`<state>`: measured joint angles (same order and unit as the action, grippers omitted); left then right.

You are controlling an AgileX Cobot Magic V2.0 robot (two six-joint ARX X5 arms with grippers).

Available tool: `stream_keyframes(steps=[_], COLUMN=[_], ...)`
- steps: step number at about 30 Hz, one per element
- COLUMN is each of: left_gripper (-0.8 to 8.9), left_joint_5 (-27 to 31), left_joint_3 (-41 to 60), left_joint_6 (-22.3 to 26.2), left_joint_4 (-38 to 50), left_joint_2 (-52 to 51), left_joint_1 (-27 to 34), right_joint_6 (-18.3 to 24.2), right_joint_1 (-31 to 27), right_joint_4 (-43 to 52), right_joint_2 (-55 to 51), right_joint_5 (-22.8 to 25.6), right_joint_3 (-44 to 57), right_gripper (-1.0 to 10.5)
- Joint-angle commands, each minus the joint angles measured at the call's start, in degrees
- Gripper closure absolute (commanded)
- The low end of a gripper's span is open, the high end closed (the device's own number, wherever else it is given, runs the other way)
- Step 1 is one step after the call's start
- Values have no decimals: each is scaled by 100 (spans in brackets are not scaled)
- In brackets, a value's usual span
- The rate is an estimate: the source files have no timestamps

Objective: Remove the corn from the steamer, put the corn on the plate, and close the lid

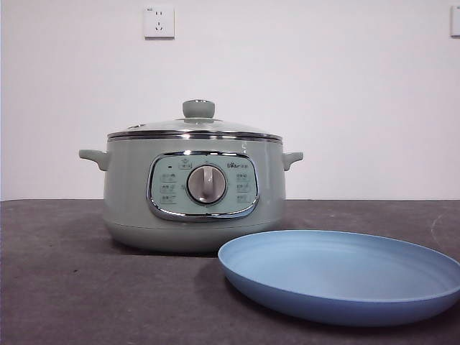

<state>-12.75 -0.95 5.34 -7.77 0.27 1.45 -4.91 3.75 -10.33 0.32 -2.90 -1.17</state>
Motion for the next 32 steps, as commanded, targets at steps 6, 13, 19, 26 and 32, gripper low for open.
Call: stream_keyframes(steps=[6, 13, 19, 26, 32], left_gripper=[820, 820, 820, 820, 820], left_joint_5=[-258, -275, -446, -1303, -2164], left_joint_3=[-85, -695, -1381, -2490, -3451], left_joint_6=[-1429, -2105, -2186, -2127, -1829], left_joint_4=[282, 146, 7, -625, -1174], left_joint_2=[-15, 44, 393, 1283, 2184], left_joint_1=[13, 13, 13, 13, 13], right_joint_6=[-1617, -2063, -2059, -1646, -817], right_joint_1=[7, 11, 11, 13, 13], right_joint_4=[44, 46, -2, -555, -1471], right_joint_2=[7, 164, 782, 2020, 3086], right_joint_5=[-168, -313, -942, -1633, -2688], right_joint_3=[-131, -680, -1346, -2588, -3836], right_gripper=[957, 957, 957, 957, 958])
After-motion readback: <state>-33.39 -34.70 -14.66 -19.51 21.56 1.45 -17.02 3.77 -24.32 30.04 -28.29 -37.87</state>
